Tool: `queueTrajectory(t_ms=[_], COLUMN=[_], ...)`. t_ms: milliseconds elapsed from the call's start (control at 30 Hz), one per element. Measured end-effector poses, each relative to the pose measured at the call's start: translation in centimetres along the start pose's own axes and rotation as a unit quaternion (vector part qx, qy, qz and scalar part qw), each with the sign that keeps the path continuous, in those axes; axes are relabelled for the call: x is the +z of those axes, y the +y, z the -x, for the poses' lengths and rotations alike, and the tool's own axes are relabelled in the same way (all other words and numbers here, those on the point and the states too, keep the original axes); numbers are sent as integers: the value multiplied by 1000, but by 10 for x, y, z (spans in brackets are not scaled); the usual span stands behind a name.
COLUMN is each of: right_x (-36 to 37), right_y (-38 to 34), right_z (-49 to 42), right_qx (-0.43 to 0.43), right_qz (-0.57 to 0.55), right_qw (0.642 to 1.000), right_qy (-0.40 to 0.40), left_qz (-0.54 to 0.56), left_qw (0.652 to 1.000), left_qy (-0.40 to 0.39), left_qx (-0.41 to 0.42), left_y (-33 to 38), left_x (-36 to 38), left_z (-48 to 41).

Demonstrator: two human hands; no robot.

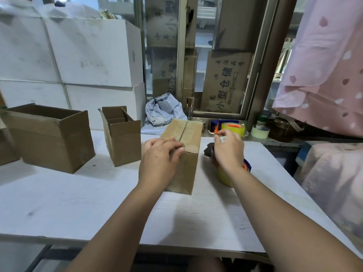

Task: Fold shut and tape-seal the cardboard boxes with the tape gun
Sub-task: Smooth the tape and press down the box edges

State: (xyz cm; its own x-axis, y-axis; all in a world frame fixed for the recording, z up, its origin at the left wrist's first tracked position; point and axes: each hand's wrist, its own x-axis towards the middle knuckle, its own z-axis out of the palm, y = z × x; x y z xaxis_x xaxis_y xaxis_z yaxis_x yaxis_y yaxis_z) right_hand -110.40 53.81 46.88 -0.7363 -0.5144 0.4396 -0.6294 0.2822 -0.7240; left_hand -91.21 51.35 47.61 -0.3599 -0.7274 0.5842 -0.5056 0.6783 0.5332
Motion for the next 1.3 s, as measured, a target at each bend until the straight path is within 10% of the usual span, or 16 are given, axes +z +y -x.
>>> queueTrajectory(t_ms=[367,767,967,1300], right_x=[-24,-25,-35,-55], right_y=[57,69,37,-4], right_z=[-26,-25,-20,12], right_qx=[161,197,143,-61], right_qz=[253,-86,-223,-250], right_qw=[929,969,964,961], right_qy=[-217,-121,-18,97], left_qz=[-145,-230,140,305], left_qw=[986,965,984,939], left_qy=[-81,-123,-75,-39], left_qx=[29,-12,-84,-151], left_y=[7,35,78,118], left_x=[20,19,20,44], left_z=[-24,-31,-43,-58])
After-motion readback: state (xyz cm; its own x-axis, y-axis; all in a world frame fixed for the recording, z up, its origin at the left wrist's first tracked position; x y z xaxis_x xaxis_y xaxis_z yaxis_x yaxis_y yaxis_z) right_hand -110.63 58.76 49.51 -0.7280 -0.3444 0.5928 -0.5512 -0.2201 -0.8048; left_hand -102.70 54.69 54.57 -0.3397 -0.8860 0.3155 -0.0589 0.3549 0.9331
